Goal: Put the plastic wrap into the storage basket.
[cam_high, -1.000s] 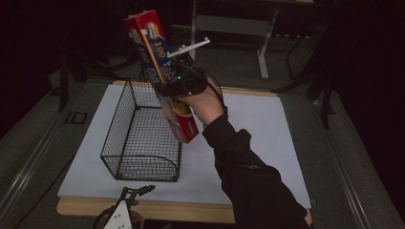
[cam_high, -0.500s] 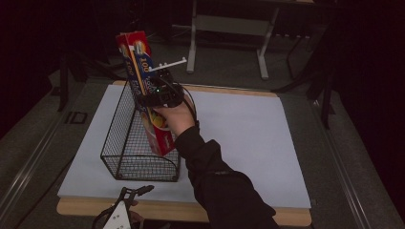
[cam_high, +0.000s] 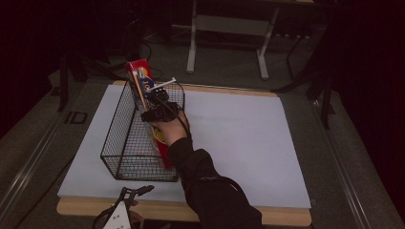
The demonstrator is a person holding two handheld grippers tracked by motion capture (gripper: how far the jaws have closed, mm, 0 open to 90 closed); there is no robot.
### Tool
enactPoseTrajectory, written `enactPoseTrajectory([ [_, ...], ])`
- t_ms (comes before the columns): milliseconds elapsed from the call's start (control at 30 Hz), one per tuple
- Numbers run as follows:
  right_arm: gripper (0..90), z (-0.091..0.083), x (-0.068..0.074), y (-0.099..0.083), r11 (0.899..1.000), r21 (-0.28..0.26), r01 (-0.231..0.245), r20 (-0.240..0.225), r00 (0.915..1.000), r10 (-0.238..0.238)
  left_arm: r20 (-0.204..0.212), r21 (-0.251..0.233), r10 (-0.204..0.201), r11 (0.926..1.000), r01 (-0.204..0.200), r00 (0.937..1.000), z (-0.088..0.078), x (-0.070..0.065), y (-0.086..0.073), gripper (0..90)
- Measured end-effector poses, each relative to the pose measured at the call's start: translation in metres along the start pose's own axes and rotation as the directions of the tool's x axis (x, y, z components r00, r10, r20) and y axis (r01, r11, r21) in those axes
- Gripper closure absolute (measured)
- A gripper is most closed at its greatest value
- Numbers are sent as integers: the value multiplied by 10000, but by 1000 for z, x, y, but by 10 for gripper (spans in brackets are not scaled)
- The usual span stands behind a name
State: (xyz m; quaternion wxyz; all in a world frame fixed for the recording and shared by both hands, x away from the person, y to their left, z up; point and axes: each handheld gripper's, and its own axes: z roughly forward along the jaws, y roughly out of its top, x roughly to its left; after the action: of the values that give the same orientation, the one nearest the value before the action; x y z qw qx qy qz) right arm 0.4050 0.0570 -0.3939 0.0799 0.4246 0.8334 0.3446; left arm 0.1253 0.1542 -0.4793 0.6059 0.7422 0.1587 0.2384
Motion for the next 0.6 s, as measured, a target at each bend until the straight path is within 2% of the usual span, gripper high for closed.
enactPoseTrajectory([
  [300,391,17,-1,5,9998,223,-12,437,9990,2,10,-67,-19,10000,19,10000,-2,0,1,7],
  [600,390,34,-4,9,9991,404,-160,536,9985,138,98,-88,6,10000,-5,10000,-3,-1,1,7],
])
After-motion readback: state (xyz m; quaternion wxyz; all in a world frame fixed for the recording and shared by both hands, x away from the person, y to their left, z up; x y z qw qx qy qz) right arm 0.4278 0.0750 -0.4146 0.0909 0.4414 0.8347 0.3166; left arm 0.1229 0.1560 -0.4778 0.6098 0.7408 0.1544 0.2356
